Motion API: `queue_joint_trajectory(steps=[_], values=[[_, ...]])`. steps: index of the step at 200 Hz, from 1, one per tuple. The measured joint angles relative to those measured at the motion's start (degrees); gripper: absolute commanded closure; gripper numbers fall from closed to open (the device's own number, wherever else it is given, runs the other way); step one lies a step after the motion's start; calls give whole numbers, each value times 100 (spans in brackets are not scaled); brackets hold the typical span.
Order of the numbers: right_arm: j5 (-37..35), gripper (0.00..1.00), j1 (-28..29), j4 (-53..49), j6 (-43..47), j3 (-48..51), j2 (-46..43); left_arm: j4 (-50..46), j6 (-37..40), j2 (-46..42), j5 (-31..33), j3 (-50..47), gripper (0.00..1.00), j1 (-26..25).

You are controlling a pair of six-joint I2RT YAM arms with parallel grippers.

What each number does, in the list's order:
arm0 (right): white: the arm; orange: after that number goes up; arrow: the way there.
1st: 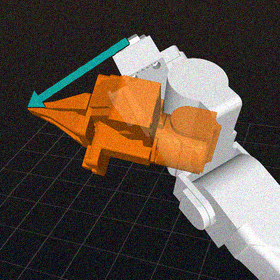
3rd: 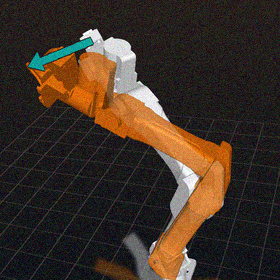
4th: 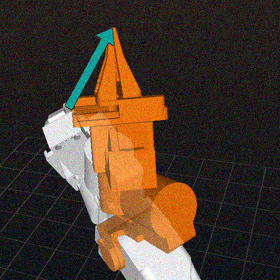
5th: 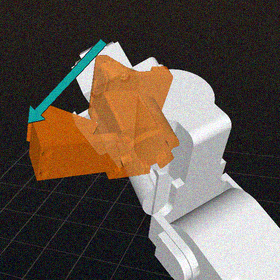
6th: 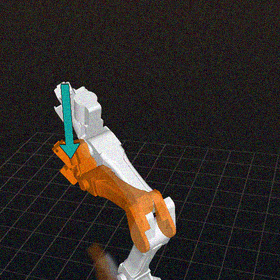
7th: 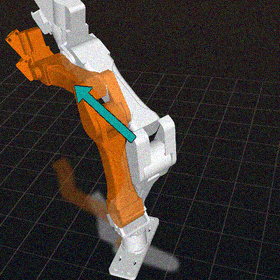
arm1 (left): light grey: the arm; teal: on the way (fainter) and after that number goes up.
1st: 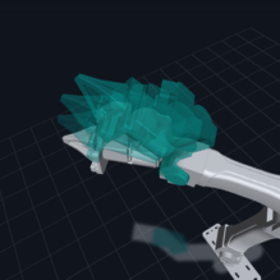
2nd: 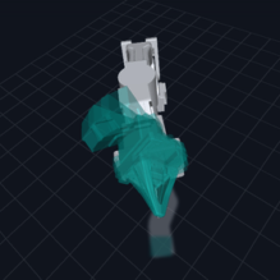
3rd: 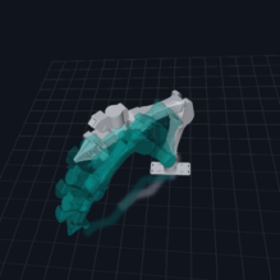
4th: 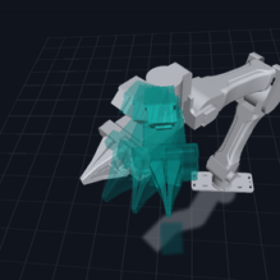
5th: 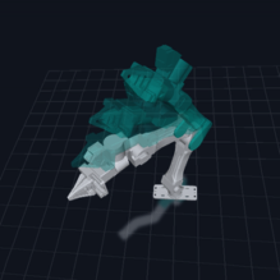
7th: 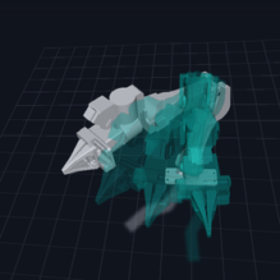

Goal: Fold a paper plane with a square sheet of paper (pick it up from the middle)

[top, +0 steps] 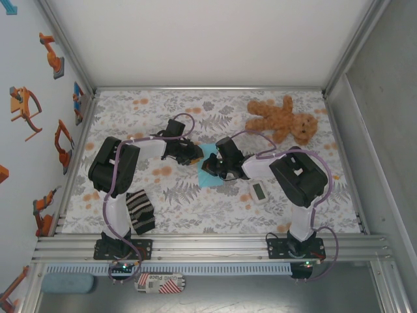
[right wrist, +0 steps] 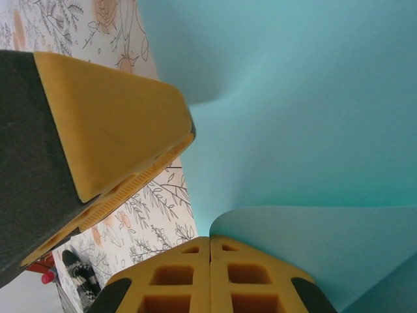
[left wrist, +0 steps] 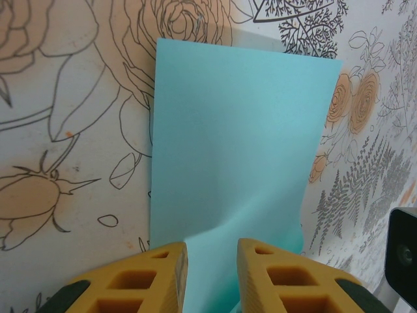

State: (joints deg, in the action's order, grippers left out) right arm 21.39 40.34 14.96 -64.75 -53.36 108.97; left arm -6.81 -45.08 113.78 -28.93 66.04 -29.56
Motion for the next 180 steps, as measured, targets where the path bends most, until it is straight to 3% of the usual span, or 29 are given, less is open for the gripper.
queue_joint_trajectory(steps=[180], values=[[-68, 100, 0, -7, -85, -35, 98, 0, -2, 0, 13, -2, 73, 0]])
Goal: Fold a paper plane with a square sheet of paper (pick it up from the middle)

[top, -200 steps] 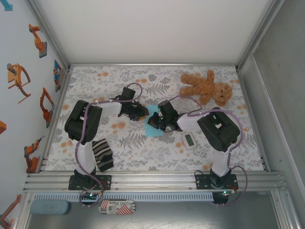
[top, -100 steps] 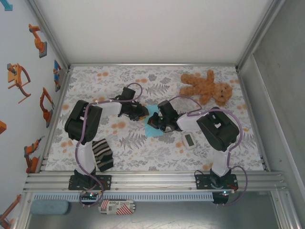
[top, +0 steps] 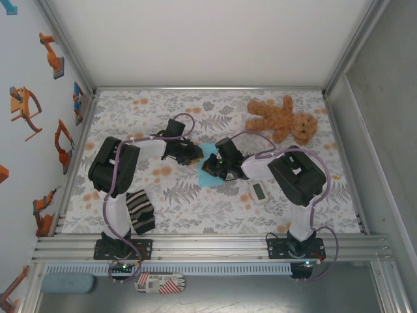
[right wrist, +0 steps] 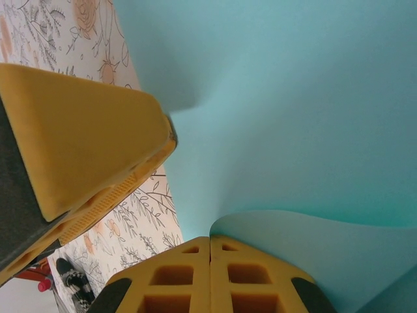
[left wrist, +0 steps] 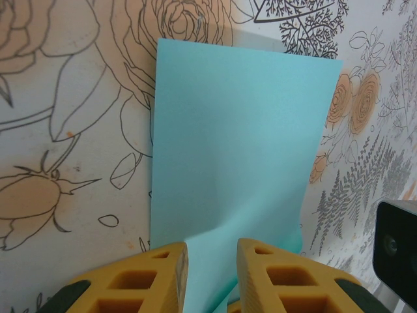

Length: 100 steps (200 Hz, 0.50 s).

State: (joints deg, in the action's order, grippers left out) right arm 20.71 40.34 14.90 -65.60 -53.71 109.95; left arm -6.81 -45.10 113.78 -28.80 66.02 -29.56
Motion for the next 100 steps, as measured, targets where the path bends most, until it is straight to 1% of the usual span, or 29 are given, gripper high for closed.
queue_joint_trajectory(steps=[100], values=[[0, 100, 0, 2, -44, -26, 31, 0, 0, 0, 2, -2, 73, 0]])
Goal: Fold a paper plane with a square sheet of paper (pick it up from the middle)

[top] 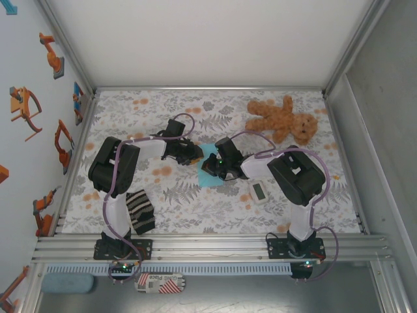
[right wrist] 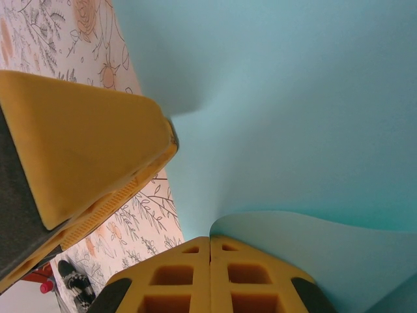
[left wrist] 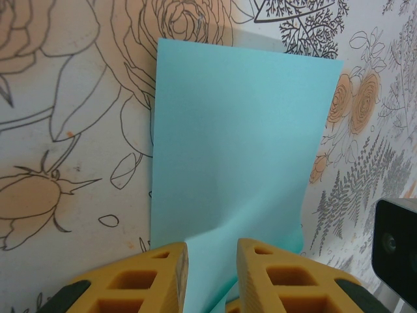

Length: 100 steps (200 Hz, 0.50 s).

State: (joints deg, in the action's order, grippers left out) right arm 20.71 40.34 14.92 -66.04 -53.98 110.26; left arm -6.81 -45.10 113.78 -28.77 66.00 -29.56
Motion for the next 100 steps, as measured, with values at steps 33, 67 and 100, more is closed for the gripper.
queue_joint_trajectory(steps=[33, 67, 100], values=[[-2, 100, 0, 0, -2, 0, 11, 2, 0, 0, 0, 0, 73, 0], [-7, 100, 0, -2, -17, -15, 42, 2, 0, 0, 0, 0, 73, 0], [-7, 100, 0, -2, -20, -20, 44, 2, 0, 0, 0, 0, 73, 0]])
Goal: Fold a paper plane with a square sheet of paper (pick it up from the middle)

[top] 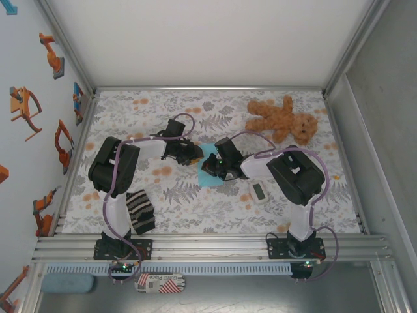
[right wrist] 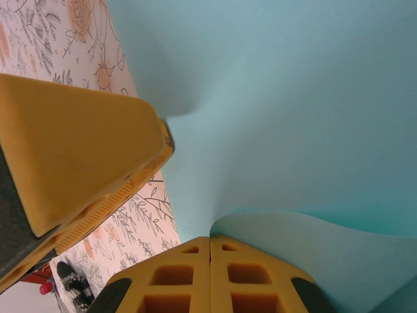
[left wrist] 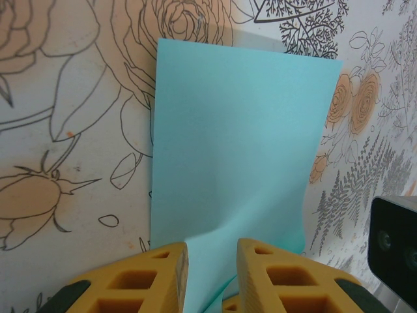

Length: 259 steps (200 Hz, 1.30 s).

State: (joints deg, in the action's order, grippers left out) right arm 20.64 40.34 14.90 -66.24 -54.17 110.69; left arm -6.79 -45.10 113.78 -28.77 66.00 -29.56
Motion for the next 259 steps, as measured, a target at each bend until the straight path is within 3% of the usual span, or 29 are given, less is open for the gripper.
queue_joint_trajectory(steps=[72, 160, 204, 233, 259], values=[[-15, 100, 0, -55, 2, -26, 4, -61, 0, -68, 46, 0, 70, 31], [52, 64, 7, -87, -42, -192, 9, -638, -68, -1532, 798, -299, 63, 992], [79, 64, 11, -59, -35, -199, 9, -656, -114, -1797, 734, -748, 63, 1084], [55, 75, 11, -142, 50, -199, 9, -605, -208, -1904, 522, -1139, 66, 1027], [11, 80, 9, -267, 118, -199, 9, -586, -249, -1993, 413, -1285, 71, 811]])
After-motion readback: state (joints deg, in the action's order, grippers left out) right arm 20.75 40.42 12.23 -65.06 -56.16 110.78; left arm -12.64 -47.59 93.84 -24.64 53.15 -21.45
